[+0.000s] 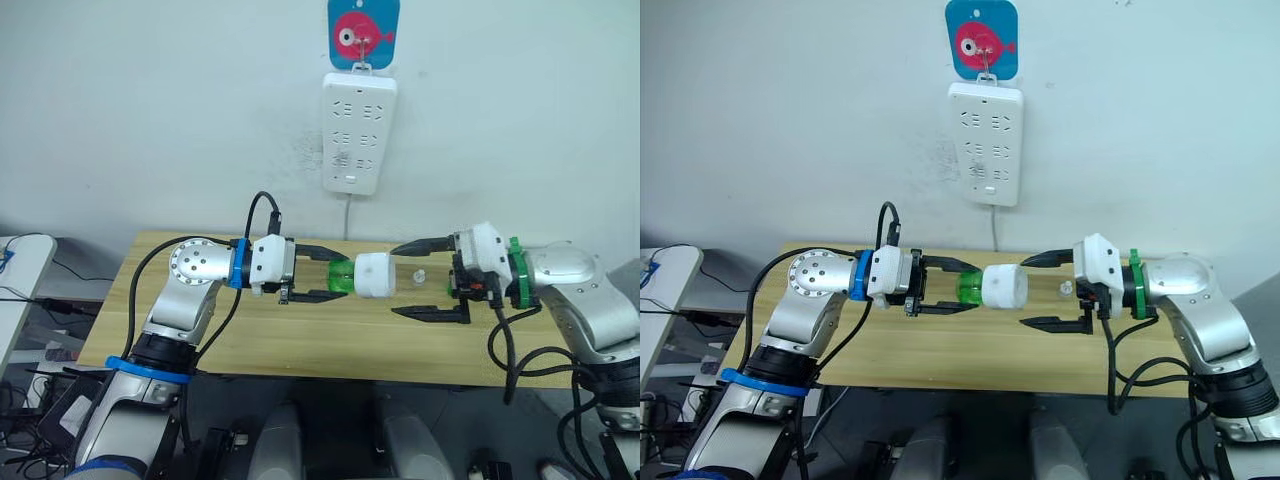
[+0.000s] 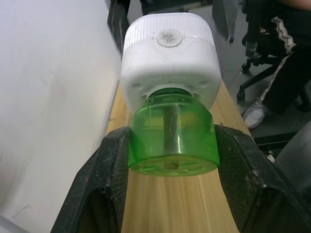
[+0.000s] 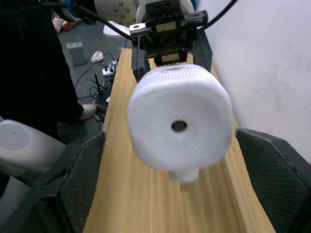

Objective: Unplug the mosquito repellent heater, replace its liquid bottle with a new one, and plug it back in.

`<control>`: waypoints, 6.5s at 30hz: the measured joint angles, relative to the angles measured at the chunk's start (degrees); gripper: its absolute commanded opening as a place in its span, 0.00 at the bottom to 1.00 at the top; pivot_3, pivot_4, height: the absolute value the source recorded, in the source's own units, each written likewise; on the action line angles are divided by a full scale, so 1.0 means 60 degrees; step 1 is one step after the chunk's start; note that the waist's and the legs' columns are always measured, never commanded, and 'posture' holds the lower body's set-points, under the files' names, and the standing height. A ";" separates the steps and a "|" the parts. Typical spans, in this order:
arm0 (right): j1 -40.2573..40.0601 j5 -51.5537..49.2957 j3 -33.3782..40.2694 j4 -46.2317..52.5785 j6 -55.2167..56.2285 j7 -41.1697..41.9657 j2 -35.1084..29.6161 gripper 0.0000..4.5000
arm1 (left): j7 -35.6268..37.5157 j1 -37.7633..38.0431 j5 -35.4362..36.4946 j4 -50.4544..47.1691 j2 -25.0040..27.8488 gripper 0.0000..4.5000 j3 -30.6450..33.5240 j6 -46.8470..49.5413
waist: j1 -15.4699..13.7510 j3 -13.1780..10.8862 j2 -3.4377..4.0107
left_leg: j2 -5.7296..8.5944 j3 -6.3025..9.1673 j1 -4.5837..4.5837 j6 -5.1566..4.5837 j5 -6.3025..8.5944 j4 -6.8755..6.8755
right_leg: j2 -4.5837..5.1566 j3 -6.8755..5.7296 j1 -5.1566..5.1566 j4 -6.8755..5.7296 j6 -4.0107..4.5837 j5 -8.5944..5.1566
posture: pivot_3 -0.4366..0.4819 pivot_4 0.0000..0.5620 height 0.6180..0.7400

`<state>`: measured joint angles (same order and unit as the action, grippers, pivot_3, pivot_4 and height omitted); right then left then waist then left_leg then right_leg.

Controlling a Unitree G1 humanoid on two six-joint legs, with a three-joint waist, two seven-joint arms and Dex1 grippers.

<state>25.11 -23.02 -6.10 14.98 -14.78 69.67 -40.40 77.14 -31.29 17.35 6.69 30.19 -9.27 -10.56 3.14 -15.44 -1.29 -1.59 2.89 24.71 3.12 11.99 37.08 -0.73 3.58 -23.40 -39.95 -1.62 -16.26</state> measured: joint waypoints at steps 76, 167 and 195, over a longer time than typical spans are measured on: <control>-0.0231 -0.1273 -0.0299 0.0014 -0.0024 -0.4989 0.1139 1.00 | -0.2762 -0.0313 -0.0471 0.0831 -0.1025 0.50 -0.0330 0.3972 | -0.0027 0.0023 0.0005 | -0.0011 0.0027 -0.0002 0.0044 -0.0028 0.0055 | 0.0085 0.0001 0.0000 -0.0089 0.0013 -0.0005 | 0.41 0.32 1.00; -0.0638 -0.1427 0.1635 0.1468 -0.3688 -0.9519 0.3792 0.67 | -0.1485 -0.6023 -0.0996 0.8595 -0.2302 0.31 0.1958 0.1538 | 0.0361 0.0152 -0.0021 | 0.0020 0.0015 0.0039 0.0006 -0.0002 0.0062 | -0.0013 -0.0012 -0.0007 -0.0028 -0.0011 0.0001 | 0.34 0.27 1.00; 0.0579 -0.0949 0.0821 0.1858 -0.4837 -0.8957 0.3233 0.67 | -0.1294 -0.5690 -0.0657 0.7558 -0.2197 0.31 0.1990 0.3354 | 0.0340 0.0172 -0.0016 | 0.0017 0.0007 0.0034 0.0009 -0.0004 0.0047 | -0.0003 -0.0005 -0.0012 -0.0026 -0.0008 0.0003 | 0.35 0.26 1.00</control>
<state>28.58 -28.71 -1.17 26.13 -43.80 15.93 -21.00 69.38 -65.43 13.40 52.05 17.01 2.67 9.57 5.18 -14.41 -1.39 -1.49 2.93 24.91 3.17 11.96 37.37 -0.74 3.54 -23.47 -40.10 -1.66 -16.24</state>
